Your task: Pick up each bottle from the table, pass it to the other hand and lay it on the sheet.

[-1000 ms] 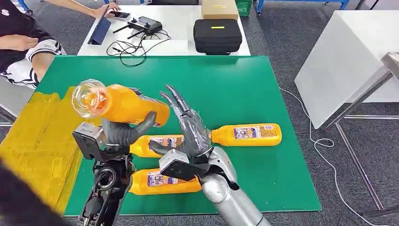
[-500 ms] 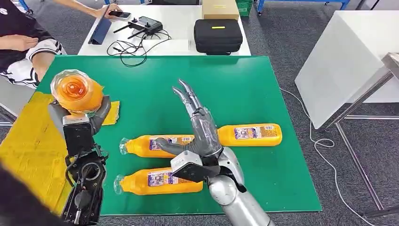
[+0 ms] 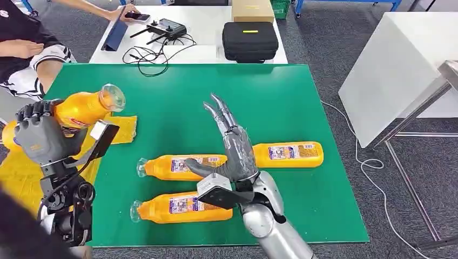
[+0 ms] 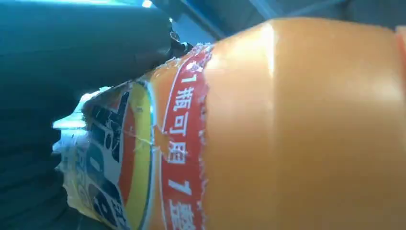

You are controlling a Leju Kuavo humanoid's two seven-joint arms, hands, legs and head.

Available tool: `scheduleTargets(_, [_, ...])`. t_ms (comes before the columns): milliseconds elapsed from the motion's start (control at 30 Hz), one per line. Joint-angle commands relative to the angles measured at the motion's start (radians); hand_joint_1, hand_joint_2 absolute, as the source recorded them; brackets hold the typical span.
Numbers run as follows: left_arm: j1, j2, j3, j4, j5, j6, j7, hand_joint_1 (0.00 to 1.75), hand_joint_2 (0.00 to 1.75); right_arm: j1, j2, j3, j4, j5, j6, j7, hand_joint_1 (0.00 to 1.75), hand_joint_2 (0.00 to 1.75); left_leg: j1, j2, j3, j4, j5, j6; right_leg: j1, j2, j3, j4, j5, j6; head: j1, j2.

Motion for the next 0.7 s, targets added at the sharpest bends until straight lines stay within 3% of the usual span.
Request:
scheduleTargets(33, [-0.018,0.101,0.024,0.173,-0.019,-0.001,0.069,1.75,1.75,-0.011,-0.063,0.027,0.046,0.029,0.015,0.015,0.0,1.75,0.0,0.002,0.007,-0.003,-0.001,0.0,0.0,0.0,0.006,-0.002,-0.001,0.0,0.0,0.0])
scheduleTargets(267, [0.043,0.138,0.137,0.265,-0.017,-0.001,0.103,1.75,1.75,0.048,-0.1,-0.02,0.054,0.154,0.047,0.047,0.0,1.75,-0.001,0.003,0.008,-0.004,-0.002,0.0,0.0,0.001,0.008,-0.004,-0.001,0.0,0.001,0.0])
scheduleTargets(400, [0.032,0.137,0.083,0.363,-0.026,-0.001,0.142,1.75,1.75,0.073,-0.112,-0.021,0.06,0.245,0.045,0.087,0.0,1.75,-0.001,0.0,0.008,-0.005,-0.002,-0.001,-0.001,-0.002,0.008,-0.004,-0.002,0.0,0.0,0.0])
scheduleTargets(700, [0.022,0.133,0.07,0.394,-0.025,-0.001,0.158,1.75,1.75,0.075,-0.107,-0.015,0.062,0.261,0.054,0.09,0.0,1.75,-0.001,-0.003,0.006,-0.004,-0.001,-0.001,0.0,-0.004,0.006,-0.003,-0.002,0.0,0.0,0.0])
